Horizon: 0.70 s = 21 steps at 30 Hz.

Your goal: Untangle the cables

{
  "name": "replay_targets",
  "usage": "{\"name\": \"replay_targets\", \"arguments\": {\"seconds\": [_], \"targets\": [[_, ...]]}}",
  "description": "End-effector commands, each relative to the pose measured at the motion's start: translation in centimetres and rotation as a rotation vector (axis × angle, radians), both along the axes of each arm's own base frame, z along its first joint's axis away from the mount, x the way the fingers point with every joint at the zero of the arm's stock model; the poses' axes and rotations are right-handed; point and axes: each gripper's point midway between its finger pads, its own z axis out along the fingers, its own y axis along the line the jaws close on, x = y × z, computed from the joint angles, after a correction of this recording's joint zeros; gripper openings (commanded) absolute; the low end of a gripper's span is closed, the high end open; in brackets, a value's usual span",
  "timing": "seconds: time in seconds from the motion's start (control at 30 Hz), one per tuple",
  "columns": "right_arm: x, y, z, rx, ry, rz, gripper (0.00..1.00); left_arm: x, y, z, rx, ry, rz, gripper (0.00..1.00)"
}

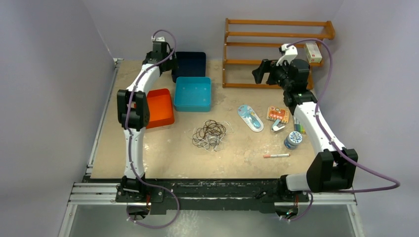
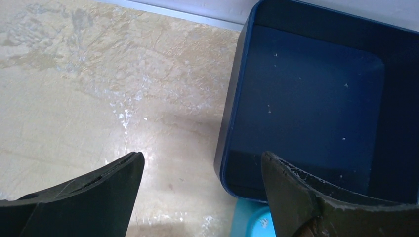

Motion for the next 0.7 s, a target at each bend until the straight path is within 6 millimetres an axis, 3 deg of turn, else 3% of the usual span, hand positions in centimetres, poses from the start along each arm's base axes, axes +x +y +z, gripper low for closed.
{"name": "replay_targets", "arguments": {"seconds": [0.0,0.27,0.67], "targets": [[0.3,0.8,1.2,0.018,-0.017,0.044,0.99,2.2,-0.3,2.4,0.009,-0.069,-0.069,0.84],[0.9,1.3,-0.5,0.016,0.034,0.078,0.99,3.0,-0.8,-0.2,0.009,-0.050,-0.098,0.66],[1.1,1.9,-2.2,0.004,0.080,0.105,0.99,3.4,-3.3,-1.6,-0.032,-0.046,-0.203,0.41]]}}
